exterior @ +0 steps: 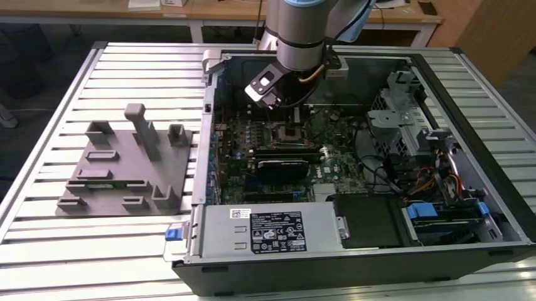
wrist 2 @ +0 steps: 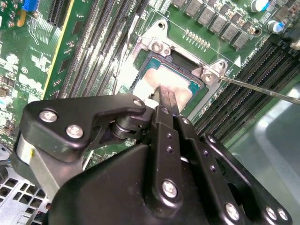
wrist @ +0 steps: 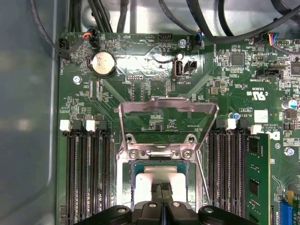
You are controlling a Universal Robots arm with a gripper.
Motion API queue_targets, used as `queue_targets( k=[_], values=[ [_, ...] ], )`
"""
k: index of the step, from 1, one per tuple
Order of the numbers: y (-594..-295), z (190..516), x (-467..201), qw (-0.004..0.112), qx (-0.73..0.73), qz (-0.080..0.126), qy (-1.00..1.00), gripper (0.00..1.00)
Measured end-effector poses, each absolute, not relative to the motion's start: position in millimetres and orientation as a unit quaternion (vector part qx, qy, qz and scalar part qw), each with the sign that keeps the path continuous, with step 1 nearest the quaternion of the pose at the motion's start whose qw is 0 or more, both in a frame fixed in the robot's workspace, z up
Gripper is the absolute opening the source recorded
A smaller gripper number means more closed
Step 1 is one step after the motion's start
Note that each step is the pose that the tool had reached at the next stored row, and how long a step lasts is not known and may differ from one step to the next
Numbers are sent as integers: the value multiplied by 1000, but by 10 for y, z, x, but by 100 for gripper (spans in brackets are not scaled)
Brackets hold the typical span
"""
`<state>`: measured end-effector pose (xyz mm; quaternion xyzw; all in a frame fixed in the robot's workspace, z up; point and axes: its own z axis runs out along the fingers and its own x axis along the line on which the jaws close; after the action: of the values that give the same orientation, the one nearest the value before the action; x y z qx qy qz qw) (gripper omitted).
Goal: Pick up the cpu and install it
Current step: 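Place the cpu into insertion slot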
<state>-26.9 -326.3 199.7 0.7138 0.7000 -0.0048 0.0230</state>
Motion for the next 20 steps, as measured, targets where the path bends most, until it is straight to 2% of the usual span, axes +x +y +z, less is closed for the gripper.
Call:
queue_targets(
  k=[20],
  values=[
    [-3266,2628,-271,23,714,-6,700,11]
  ],
)
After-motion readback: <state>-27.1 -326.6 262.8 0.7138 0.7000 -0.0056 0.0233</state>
